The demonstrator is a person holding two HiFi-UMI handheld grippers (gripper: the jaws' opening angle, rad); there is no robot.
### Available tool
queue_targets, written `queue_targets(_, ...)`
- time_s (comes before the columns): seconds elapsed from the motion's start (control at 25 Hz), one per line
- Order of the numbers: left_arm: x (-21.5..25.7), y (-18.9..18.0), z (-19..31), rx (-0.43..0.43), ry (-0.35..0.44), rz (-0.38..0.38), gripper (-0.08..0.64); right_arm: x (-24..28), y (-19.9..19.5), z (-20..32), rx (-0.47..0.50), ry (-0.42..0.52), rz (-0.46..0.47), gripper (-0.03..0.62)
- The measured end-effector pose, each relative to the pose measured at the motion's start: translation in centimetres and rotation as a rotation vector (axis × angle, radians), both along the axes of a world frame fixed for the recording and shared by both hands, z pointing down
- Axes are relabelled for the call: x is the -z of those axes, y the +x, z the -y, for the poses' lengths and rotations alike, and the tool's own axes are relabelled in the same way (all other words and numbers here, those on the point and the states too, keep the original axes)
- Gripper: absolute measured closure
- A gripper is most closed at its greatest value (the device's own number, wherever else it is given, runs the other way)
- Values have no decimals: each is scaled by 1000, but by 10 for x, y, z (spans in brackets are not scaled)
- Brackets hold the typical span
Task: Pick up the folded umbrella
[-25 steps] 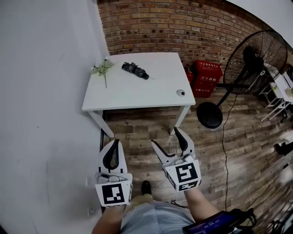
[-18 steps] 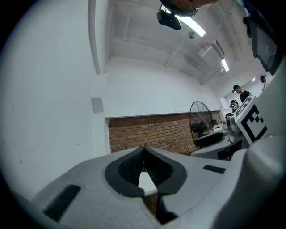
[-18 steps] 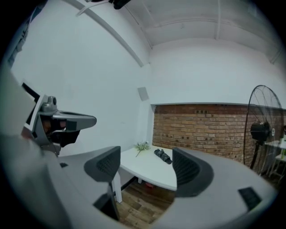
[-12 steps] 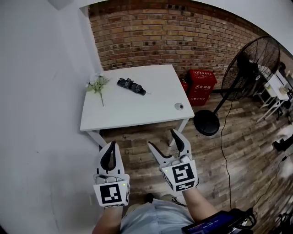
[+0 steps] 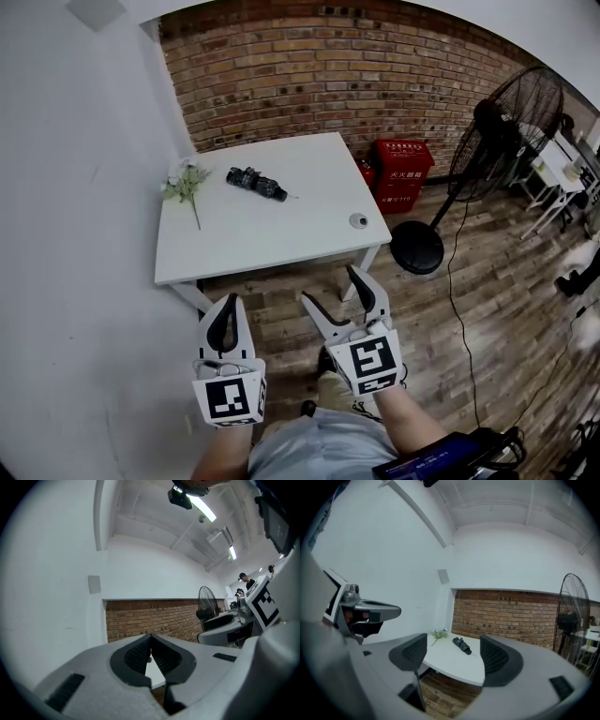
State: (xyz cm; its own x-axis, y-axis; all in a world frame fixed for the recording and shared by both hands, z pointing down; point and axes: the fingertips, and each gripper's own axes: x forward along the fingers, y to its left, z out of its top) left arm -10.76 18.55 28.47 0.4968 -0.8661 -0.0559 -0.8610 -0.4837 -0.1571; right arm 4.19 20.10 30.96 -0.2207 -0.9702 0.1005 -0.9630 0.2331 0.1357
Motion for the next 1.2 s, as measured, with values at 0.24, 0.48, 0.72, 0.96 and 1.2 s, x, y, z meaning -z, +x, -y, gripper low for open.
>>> queue_targets(0.24, -3, 6, 20, 11, -8, 9, 552, -8, 12, 19, -6, -6, 1, 238)
queue_targets(0.48, -10, 19, 48, 20, -27, 23, 554, -17, 24, 51, 5, -37, 3, 239)
queue_targets(0.72, -22, 28, 93, 51, -71, 55, 554, -33, 34, 96, 34, -83, 20, 241)
queue_targets(0.96, -41, 36, 139, 91, -111, 74, 554, -55, 48, 143, 60, -135, 29, 239)
queue_targets(1.2, -48, 55, 173, 108, -132, 86, 554, -63, 63, 182, 89, -143, 39, 240)
